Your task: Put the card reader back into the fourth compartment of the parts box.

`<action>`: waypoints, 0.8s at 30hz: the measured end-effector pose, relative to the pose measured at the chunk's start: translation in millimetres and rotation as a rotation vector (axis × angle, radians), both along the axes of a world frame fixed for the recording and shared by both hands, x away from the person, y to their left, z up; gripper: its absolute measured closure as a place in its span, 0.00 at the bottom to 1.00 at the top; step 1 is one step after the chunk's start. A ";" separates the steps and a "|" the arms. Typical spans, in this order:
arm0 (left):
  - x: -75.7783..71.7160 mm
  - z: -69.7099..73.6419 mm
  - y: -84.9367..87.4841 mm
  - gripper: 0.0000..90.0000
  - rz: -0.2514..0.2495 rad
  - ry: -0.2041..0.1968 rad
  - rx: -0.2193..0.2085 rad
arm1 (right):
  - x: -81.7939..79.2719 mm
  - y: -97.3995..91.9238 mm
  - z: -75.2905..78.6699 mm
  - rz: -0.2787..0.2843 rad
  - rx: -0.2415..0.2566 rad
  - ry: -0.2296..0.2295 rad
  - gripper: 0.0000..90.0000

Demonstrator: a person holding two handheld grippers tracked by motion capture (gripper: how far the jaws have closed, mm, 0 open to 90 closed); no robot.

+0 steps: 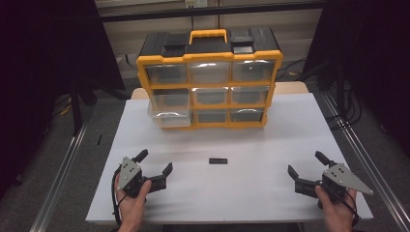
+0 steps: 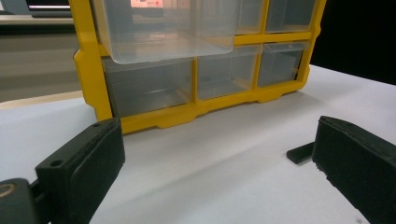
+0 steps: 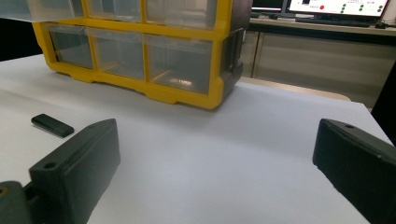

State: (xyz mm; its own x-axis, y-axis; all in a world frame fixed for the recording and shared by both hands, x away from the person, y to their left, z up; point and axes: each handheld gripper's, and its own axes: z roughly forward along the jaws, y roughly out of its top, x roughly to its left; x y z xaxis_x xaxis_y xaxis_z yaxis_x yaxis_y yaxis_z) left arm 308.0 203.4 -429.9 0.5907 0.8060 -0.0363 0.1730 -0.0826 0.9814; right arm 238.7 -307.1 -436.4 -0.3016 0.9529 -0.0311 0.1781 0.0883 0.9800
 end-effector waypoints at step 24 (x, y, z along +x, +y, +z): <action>11.3 5.6 -17.7 0.04 -0.129 0.061 0.010 | 2.0 0.9 -2.3 0.033 0.024 0.025 0.01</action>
